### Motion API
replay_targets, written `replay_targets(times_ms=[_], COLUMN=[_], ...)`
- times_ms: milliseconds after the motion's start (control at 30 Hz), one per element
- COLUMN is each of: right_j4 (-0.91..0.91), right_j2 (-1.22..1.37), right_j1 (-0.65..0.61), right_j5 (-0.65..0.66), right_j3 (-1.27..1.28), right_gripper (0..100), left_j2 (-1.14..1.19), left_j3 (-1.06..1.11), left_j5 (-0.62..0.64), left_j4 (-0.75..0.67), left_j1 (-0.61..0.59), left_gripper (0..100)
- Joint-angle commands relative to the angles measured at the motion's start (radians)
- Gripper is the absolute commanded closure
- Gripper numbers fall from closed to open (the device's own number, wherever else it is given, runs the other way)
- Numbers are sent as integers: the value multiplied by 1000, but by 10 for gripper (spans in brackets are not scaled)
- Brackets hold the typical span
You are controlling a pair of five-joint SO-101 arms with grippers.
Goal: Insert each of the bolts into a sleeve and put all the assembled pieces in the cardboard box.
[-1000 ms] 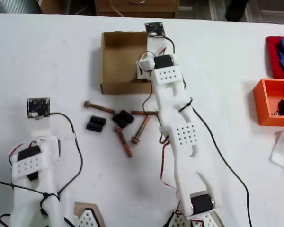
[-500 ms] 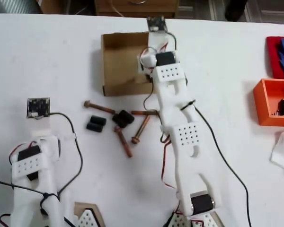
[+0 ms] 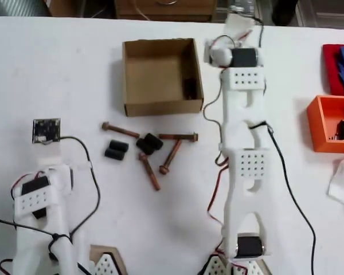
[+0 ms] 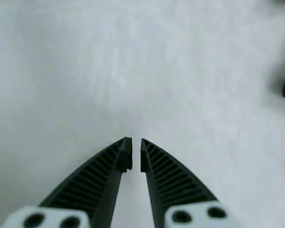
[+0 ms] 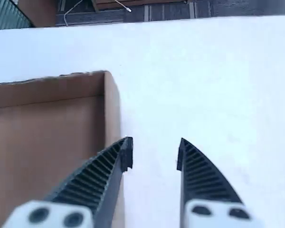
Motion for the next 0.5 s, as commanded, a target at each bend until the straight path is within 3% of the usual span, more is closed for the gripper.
replay_targets(times_ms=[0,467], right_j4=[1,41], right_j2=[70,197], right_j1=[16,-28], right_j5=[2,2], right_j3=[-28,-31], right_gripper=[854,854], left_j2=[-12,-12], left_j3=[-5,-5], left_j5=[-3,-3], left_j4=[-15,-15], left_j1=[-3,-3], left_gripper=[940,940])
